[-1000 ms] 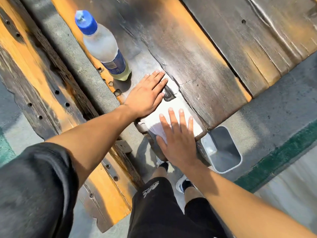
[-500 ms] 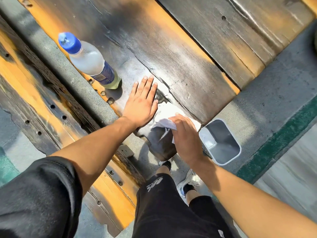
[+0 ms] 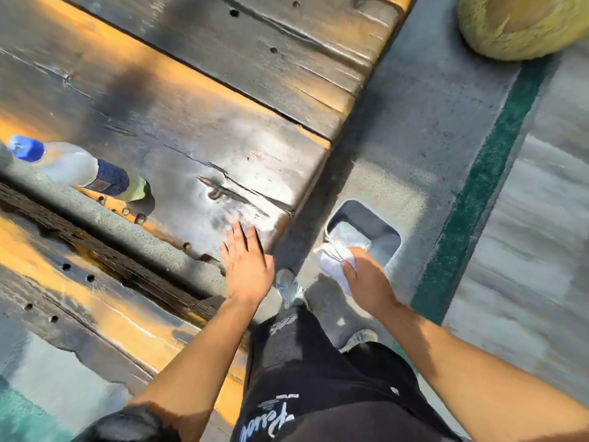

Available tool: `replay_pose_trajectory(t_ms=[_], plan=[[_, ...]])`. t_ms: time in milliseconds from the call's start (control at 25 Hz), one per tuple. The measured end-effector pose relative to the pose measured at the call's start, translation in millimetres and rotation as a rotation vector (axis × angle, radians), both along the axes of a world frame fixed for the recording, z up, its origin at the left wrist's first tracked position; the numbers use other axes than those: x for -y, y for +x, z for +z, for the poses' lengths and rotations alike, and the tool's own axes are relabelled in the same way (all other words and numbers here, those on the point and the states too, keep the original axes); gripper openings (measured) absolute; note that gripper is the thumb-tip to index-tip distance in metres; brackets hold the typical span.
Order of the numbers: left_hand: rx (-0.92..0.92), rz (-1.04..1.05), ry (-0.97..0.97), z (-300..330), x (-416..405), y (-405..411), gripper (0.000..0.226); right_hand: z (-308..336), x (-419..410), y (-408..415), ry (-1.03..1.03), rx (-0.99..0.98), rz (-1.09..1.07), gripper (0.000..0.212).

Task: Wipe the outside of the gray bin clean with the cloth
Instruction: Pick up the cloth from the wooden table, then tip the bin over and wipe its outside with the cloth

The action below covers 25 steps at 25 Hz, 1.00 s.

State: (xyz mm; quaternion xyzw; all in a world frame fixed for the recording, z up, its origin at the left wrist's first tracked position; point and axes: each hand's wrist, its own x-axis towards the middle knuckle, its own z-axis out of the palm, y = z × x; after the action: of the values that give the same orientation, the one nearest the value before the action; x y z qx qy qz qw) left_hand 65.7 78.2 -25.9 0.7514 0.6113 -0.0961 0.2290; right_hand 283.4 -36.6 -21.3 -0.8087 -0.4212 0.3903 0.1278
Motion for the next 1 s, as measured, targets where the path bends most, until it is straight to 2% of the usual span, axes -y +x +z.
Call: replay_pose_trajectory(t_ms=[160, 320, 400, 560, 680, 800, 1000], plan=[[-0.001, -0.068, 0.015, 4, 47, 33, 0.062, -10, 71, 36, -0.057, -0.077, -0.278, 0.031], [0.125, -0.104, 0.013, -15, 109, 77, 0.052, -33, 144, 73, -0.096, -0.174, -0.485, 0.037], [0.156, -0.107, -0.059, -27, 146, 99, 0.047, -49, 175, 88, -0.099, -0.205, -0.529, 0.033], [0.083, -0.135, -0.31, -62, 206, 142, 0.039, -87, 221, 121, -0.176, -0.27, -0.658, 0.034], [0.08, -0.174, -0.39, -90, 219, 166, 0.04, -115, 238, 134, -0.19, -0.342, -0.728, 0.031], [0.052, -0.266, -0.421, -129, 217, 183, 0.041, -155, 251, 139, -0.158, -0.393, -0.844, 0.04], [-0.002, -0.416, -0.415, -208, 201, 195, 0.038, -220, 266, 139, -0.175, -0.389, -0.974, 0.046]])
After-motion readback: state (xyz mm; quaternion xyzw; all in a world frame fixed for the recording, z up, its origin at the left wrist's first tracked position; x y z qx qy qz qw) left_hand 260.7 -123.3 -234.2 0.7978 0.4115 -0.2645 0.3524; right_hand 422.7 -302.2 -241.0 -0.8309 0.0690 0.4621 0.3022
